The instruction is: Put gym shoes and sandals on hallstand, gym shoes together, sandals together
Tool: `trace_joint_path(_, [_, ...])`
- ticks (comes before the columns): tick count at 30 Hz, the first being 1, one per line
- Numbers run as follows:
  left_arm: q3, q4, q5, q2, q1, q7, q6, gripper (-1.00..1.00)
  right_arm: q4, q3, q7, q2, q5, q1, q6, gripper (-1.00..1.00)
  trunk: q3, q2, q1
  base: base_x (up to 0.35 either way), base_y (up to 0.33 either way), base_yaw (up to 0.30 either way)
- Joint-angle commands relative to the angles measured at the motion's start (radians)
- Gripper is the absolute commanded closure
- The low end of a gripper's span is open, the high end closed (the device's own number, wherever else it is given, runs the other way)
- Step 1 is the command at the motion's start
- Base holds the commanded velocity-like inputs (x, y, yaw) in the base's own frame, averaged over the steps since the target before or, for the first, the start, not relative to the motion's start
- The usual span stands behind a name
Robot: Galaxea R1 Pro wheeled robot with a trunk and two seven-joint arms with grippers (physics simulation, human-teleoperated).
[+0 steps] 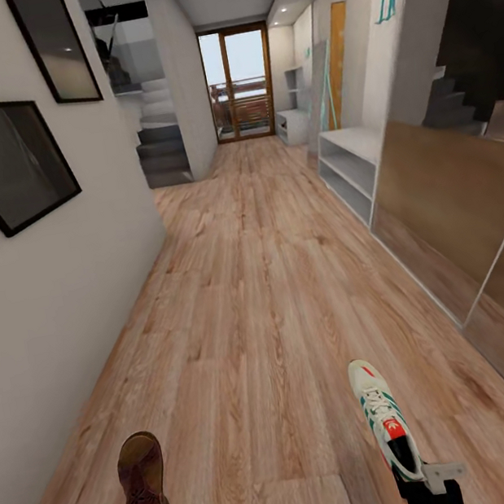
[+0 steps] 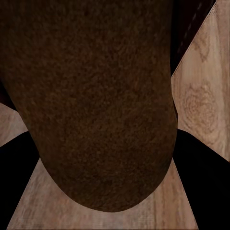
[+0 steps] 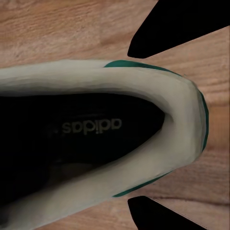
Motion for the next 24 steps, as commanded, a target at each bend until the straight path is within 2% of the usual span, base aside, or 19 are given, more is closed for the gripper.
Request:
trace_joint_path(1, [0.008, 0.0, -0.006, -0.001, -0.001, -0.008, -0.003, 1.0, 0.0, 0.009, -0.004, -0.001, -0.009, -0.001, -0.003, 1.0, -0.001, 0.0, 0.0, 0.336, 0.0, 0.0])
trace_joint_path(24, [0.007, -0.001, -0.007, -0.001, -0.001, -0.008, -0.003, 1.0, 0.0, 0.009, -0.005, -0.001, -0.004, -0.001, -0.003, 1.0, -0.001, 0.0, 0.0, 0.336, 0.0, 0.0])
